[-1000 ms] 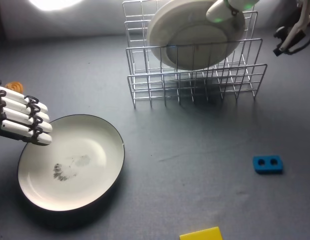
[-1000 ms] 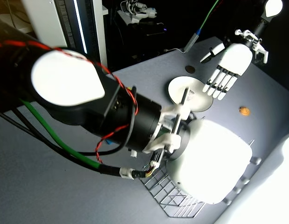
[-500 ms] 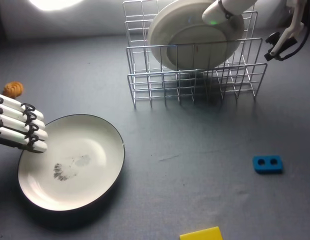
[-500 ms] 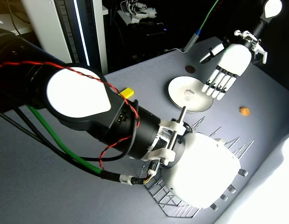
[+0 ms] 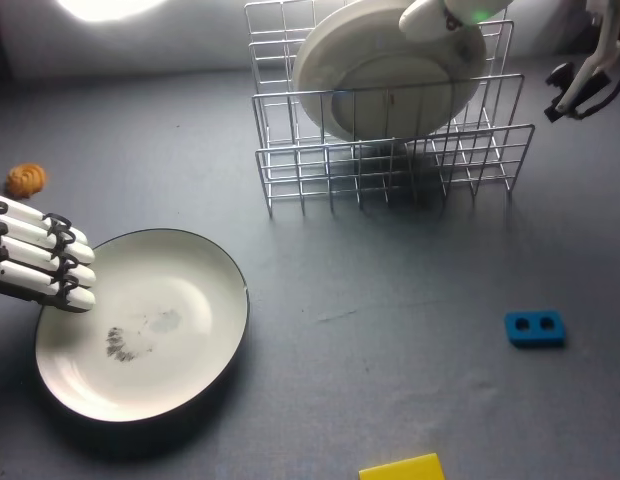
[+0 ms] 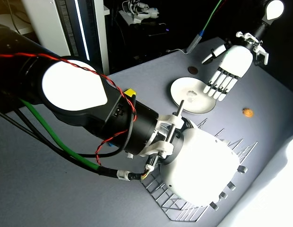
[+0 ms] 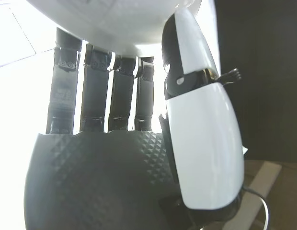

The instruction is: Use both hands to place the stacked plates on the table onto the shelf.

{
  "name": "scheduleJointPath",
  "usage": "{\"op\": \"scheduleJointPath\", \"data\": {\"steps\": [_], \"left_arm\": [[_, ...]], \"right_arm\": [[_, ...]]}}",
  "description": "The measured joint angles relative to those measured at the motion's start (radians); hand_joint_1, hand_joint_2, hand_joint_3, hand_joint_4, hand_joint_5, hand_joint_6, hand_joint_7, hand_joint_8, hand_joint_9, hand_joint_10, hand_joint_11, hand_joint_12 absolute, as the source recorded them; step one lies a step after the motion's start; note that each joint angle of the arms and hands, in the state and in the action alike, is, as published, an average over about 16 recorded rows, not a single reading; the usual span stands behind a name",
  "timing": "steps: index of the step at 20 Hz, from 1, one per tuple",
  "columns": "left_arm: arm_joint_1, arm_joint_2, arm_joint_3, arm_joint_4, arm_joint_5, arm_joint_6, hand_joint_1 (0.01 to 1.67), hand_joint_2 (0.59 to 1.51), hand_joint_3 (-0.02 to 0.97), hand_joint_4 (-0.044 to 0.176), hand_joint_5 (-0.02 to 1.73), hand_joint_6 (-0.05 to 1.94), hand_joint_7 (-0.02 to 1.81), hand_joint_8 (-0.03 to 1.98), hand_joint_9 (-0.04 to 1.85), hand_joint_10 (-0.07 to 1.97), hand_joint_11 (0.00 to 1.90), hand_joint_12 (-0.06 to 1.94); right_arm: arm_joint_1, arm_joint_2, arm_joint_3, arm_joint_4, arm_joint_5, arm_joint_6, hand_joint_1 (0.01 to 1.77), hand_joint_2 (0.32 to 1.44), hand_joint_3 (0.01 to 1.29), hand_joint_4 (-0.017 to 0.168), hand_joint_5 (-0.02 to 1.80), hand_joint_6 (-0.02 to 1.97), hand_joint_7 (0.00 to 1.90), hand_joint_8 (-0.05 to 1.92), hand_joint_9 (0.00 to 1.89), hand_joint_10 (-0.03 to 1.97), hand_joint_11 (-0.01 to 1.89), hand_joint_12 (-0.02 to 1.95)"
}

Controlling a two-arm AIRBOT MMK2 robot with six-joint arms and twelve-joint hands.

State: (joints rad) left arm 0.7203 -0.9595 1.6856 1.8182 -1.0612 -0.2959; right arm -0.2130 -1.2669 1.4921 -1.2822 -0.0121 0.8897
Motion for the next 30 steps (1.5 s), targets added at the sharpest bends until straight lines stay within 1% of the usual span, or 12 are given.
{"op": "scheduleJointPath", "data": {"steps": [3, 6, 11, 14, 16, 19, 22, 26, 30], "left_arm": [[0.01, -0.003, 0.0, 0.001, -0.001, -0.006, 0.02, 1.159, 0.016, 0.001, 0.02, 0.01, 0.01, -0.01, -0.02, -0.03, 0.01, 0.01], [0.023, -0.006, 0.001, 0.0, -0.002, -0.015, 0.02, 1.16, 0.015, 0.0, 0.02, 0.01, 0.01, -0.01, -0.02, -0.03, 0.01, 0.01], [0.058, -0.011, 0.003, -0.008, 0.0, -0.036, 0.02, 1.161, 0.015, -0.001, 0.01, 0.01, 0.01, -0.01, -0.02, -0.04, 0.02, 0.01], [0.084, -0.014, 0.005, -0.018, 0.002, -0.052, 0.02, 1.16, 0.015, -0.003, 0.01, 0.0, 0.01, -0.01, -0.03, -0.04, 0.02, 0.02], [0.1, -0.016, 0.007, -0.026, 0.004, -0.063, 0.02, 1.161, 0.015, -0.003, 0.0, -0.01, 0.0, -0.01, -0.03, -0.05, 0.02, 0.02], [0.122, -0.018, 0.01, -0.037, 0.007, -0.078, 0.02, 1.162, 0.016, -0.004, 0.0, -0.01, 0.0, -0.01, -0.03, -0.05, 0.03, 0.03], [0.14, -0.02, 0.012, -0.047, 0.01, -0.09, 0.02, 1.161, 0.016, -0.006, 0.0, -0.02, -0.01, -0.01, -0.03, -0.06, 0.03, 0.03], [0.154, -0.022, 0.014, -0.056, 0.01, -0.1, 0.02, 1.158, 0.016, -0.007, -0.01, -0.03, -0.01, -0.02, -0.03, -0.06, 0.03, 0.04], [0.156, -0.022, 0.016, -0.057, 0.009, -0.103, 0.02, 1.16, 0.016, -0.007, -0.01, -0.03, -0.01, -0.02, -0.03, -0.06, 0.03, 0.04]], "right_arm": [[0.028, 0.018, -0.027, -0.048, -0.001, -0.057, 1.11, 1.08, 0.01, -0.003, 0.76, 0.1, 0.94, 0.06, 0.97, 0.16, 0.59, 1.17], [0.061, 0.035, -0.066, -0.123, -0.003, -0.142, 1.06, 1.07, 0.01, -0.003, 0.67, 0.07, 0.83, 0.04, 0.86, 0.12, 0.47, 1.16], [0.109, 0.062, -0.165, -0.274, 0.01, -0.316, 1.01, 1.04, 0.01, 0.0, 0.44, 0.05, 0.54, 0.02, 0.56, 0.06, 0.26, 0.94], [0.126, 0.073, -0.236, -0.359, 0.034, -0.429, 1.02, 1.0, 0.01, 0.001, 0.3, 0.04, 0.36, 0.01, 0.37, 0.03, 0.14, 0.77], [0.132, 0.077, -0.281, -0.385, 0.057, -0.525, 1.03, 0.98, 0.01, 0.002, 0.2, 0.04, 0.24, 0.01, 0.25, 0.02, 0.07, 0.63], [0.129, 0.08, -0.337, -0.352, 0.111, -0.71, 1.08, 0.94, 0.01, 0.003, 0.09, 0.03, 0.1, 0.01, 0.1, 0.01, 0.01, 0.43], [0.117, 0.08, -0.378, -0.262, 0.177, -0.869, 1.13, 0.9, 0.01, 0.004, 0.04, 0.03, 0.03, 0.01, 0.03, 0.01, 0.01, 0.28], [0.084, 0.071, -0.409, -0.079, 0.233, -1.065, 1.18, 0.87, 0.01, 0.004, 0.02, 0.03, 0.01, 0.01, 0.01, 0.01, 0.01, 0.23], [0.037, 0.056, -0.42, 0.131, 0.253, -1.24, 1.2, 0.87, 0.01, 0.004, 0.02, 0.03, 0.01, 0.01, 0.01, 0.0, 0.01, 0.23]]}}
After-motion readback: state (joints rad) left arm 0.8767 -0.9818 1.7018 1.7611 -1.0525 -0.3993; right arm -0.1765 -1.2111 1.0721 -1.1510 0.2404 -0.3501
